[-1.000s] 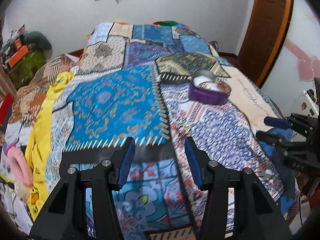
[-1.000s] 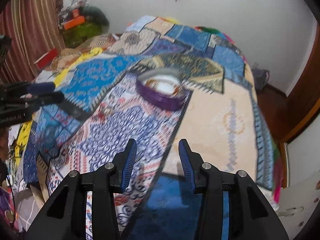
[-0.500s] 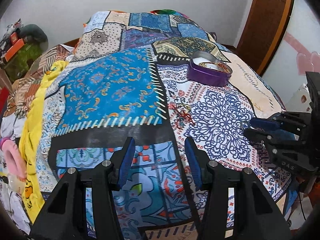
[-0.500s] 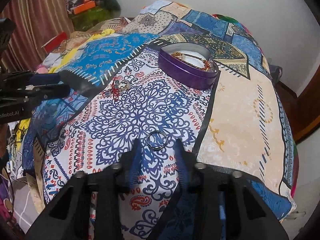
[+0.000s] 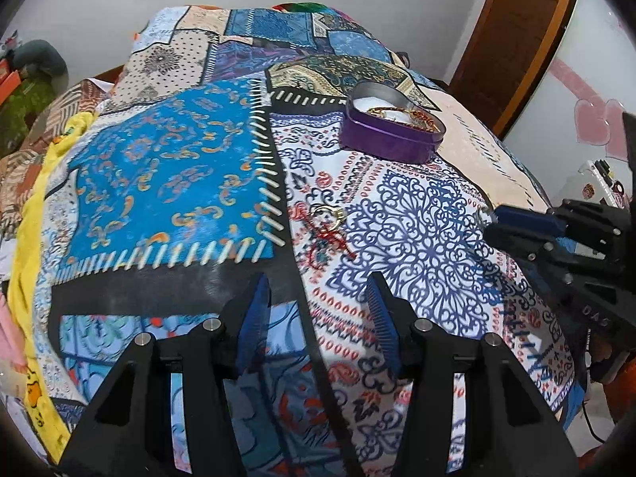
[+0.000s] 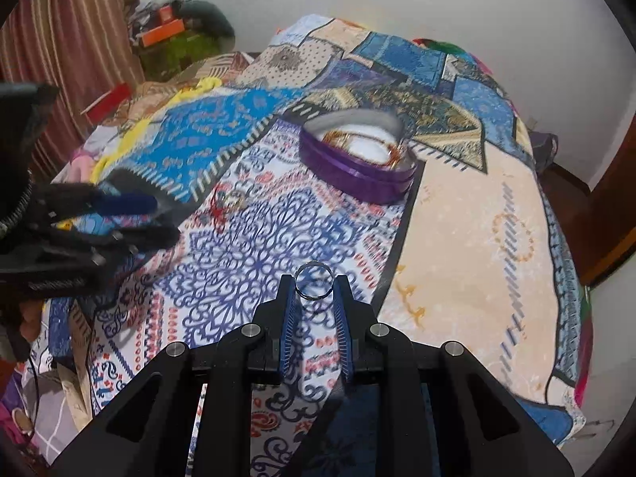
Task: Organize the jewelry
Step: 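Grasp the silver ring with the right tool while the left tool grasps the red earring, then carry the ring and earring into the purple tin with both tools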
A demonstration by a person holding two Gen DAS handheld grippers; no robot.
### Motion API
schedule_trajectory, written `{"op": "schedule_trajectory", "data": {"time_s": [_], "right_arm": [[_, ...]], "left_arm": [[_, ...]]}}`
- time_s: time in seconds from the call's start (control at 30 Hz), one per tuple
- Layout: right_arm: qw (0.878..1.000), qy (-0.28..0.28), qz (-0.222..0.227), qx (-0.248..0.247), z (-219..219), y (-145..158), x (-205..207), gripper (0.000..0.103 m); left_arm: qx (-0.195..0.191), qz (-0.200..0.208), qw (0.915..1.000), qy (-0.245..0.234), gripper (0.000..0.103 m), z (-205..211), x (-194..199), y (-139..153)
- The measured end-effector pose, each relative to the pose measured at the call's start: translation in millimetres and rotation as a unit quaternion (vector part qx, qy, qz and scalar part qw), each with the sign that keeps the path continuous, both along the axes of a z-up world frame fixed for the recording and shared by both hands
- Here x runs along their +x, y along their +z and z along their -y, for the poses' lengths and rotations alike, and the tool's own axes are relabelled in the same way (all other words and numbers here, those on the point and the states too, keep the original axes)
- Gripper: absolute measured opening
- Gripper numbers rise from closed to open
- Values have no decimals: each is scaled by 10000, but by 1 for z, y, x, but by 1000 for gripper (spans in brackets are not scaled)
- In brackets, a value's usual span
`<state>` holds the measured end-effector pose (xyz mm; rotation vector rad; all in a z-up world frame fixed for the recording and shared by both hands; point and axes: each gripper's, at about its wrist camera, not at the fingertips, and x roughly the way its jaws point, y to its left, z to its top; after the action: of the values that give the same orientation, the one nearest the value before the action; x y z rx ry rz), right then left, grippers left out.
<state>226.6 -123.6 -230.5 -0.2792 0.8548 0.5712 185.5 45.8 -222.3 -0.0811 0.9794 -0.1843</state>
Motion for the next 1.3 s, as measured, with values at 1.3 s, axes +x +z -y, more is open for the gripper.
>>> {"op": "schedule_trajectory", "data": {"time_s": [1.3], "right_arm": [[9983, -220, 338, 409, 13, 33, 9, 18]], "left_arm": [[-12, 834, 9962, 252, 6, 1, 8, 56]]}}
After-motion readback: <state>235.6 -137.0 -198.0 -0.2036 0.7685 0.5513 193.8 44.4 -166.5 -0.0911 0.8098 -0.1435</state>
